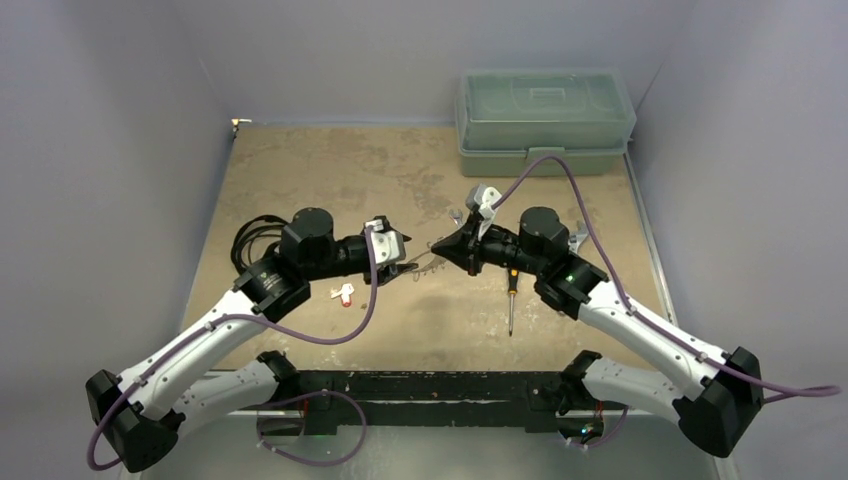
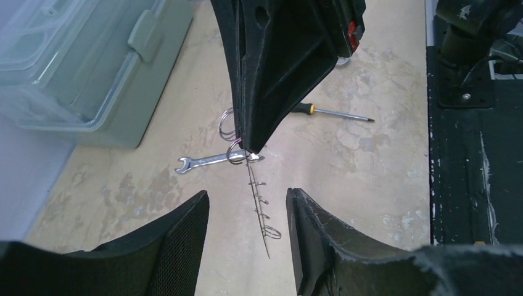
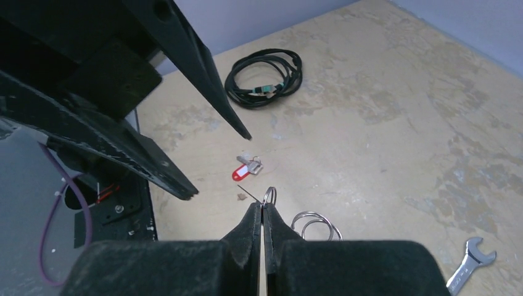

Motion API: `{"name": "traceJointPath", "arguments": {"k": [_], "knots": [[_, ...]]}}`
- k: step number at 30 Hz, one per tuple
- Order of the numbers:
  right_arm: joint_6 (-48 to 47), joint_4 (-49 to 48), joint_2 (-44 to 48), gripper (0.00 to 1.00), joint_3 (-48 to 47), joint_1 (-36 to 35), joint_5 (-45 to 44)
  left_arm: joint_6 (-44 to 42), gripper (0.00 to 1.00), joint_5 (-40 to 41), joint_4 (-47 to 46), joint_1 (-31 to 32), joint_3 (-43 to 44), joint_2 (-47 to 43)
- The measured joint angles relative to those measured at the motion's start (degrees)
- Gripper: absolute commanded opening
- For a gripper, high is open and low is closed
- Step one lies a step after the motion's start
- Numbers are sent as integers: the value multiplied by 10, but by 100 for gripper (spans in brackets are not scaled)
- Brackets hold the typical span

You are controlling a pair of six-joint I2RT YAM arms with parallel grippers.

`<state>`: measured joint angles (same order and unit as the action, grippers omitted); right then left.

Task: Put the keys on the keyring

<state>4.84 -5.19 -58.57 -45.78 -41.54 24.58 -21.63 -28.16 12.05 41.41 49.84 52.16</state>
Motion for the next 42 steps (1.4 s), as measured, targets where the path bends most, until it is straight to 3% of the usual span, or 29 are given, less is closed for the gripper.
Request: {"name": "traceJointPath", "arguments": {"k": [5, 10, 20, 29, 42], "knots": [[-12, 0, 21, 0, 0, -10, 23, 0, 45, -28, -5, 0, 0, 11], [-27, 0, 42, 0, 5, -24, 47, 3, 32, -47, -19, 0, -9, 5], [-58, 17, 55, 0, 6, -40, 70, 0, 26, -98, -17, 0, -12, -23], [-68, 19, 58, 0, 6, -45, 75, 1, 25, -138, -17, 0, -14, 4], [-73, 31, 58, 0, 6, -54, 80, 11, 14, -165, -21, 0, -15, 22]]}}
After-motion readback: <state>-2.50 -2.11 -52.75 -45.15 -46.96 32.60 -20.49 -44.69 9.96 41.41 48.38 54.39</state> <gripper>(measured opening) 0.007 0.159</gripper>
